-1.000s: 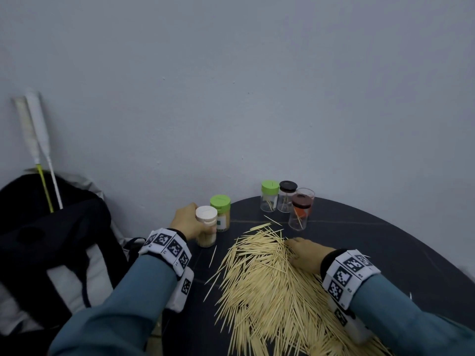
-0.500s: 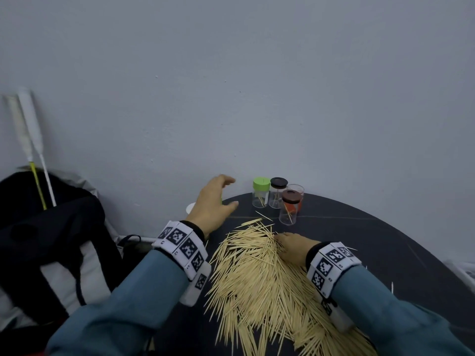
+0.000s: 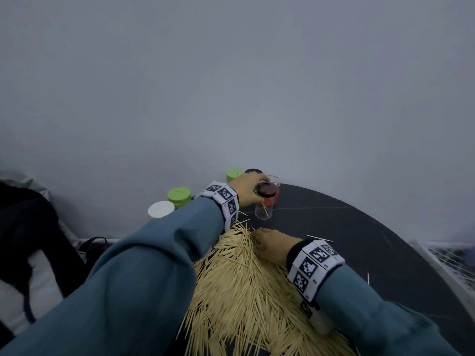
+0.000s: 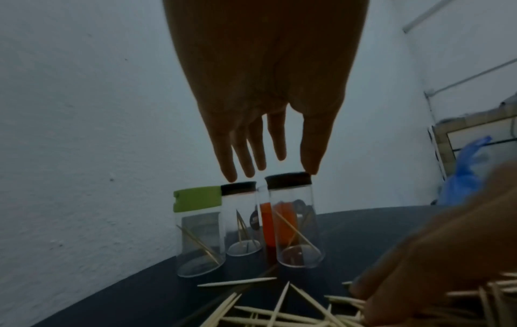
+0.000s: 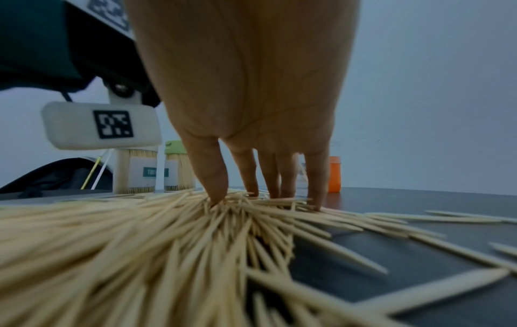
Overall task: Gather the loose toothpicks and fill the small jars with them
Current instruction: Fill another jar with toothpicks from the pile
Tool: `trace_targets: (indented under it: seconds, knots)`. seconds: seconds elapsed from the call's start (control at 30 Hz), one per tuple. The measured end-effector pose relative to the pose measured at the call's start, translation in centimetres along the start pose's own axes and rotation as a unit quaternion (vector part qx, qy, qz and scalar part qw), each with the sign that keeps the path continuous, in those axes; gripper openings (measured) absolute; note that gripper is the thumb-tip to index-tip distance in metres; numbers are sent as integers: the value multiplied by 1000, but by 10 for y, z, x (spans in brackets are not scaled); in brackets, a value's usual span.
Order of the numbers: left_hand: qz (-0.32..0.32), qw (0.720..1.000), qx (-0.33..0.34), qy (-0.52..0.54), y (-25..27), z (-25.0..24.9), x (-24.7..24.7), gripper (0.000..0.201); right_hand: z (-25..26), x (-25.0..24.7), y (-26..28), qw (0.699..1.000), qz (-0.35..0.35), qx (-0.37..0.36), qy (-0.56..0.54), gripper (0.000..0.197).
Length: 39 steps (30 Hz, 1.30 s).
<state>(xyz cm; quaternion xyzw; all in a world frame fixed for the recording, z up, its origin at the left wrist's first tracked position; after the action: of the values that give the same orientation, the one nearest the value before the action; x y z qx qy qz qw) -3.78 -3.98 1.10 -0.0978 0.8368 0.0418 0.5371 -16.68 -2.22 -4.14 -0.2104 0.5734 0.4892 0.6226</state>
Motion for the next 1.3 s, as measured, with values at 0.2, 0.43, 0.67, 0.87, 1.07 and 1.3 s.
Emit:
trace_targets:
  seconds: [0.2, 0.43, 0.67, 0.87, 1.07, 1.3]
  knots:
    - [15, 1000, -7, -10, -18, -2, 14, 72, -1, 0, 1, 1000, 5, -2, 9, 49]
    - [-10, 999, -37, 16, -23, -5, 19, 60, 0, 2, 0, 1000, 2, -1, 15, 47]
    - [-97, 987, 0, 125, 0, -13, -6, 53, 2, 0, 1, 1000, 9, 8, 9, 47]
    - [-136, 959, -4, 249, 54, -13, -43, 47, 8, -6, 10, 1000, 4, 10, 14, 47]
    - [-102, 932, -24, 348, 108, -2, -48, 56, 9, -13, 22, 1000, 10, 9, 8, 45]
    - [-84, 916, -31, 392, 139, 10, -14, 52, 8, -31, 34, 999, -35, -27, 4, 44]
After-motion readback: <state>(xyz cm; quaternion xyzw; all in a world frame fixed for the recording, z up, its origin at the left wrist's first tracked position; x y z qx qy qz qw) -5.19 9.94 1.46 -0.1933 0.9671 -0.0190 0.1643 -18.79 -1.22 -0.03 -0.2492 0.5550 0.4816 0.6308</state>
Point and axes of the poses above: each hand's wrist, its own y-axis away from the middle knuckle, its own x-axis out of the palm, z = x × y, the point moved 1 cm from there along -y, towards the middle knuckle, and after that the axes turned 9 degrees about -x, right-handed, at the moved point
